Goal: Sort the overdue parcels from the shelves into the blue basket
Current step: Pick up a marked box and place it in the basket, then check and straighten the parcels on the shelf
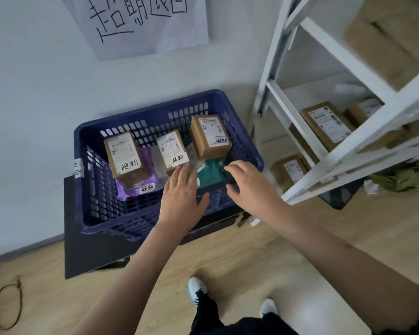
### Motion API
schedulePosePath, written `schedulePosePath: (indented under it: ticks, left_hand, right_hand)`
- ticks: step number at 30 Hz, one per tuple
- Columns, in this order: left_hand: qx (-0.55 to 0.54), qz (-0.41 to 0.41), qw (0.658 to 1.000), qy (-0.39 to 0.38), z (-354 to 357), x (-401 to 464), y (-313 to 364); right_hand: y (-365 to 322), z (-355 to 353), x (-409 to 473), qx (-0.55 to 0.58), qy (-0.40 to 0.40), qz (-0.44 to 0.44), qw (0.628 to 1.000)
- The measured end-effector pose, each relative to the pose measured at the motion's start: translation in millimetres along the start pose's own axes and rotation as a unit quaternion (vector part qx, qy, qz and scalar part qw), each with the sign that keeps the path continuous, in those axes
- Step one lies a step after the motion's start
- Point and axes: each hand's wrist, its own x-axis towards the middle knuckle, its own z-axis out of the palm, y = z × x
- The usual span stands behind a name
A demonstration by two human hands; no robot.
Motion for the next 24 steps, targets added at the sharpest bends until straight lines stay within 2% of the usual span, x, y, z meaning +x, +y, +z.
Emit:
schedulePosePath:
  ticks: [7, 14, 19, 24]
  left_hand:
    - [0.011, -0.018, 1.000, 0.007, 2.7, -36.6, 78.4]
    - [-0.027, -0.044, 0.998, -0.022, 37.9, -83.2, 195.5]
    - [-0.042, -0.024, 0.998, -0.046, 69.1, -95.8, 273.2]
    - [-0.032, 0.010, 0.997, -0.066, 91.6, -84.5, 329.5]
  right_hand:
    - [51.6, -36.7, -84.7, -0.003, -0.005, 0.004, 1.000]
    - [131.9, -87.6, -196.0, -0.025, -0.027, 0.025, 0.999]
    - [195.6, -114.6, -254.8, -0.034, -0.041, 0.076, 0.996]
    - [256.0, -127.6, -267.0, -0.041, -0.058, 0.095, 0.993]
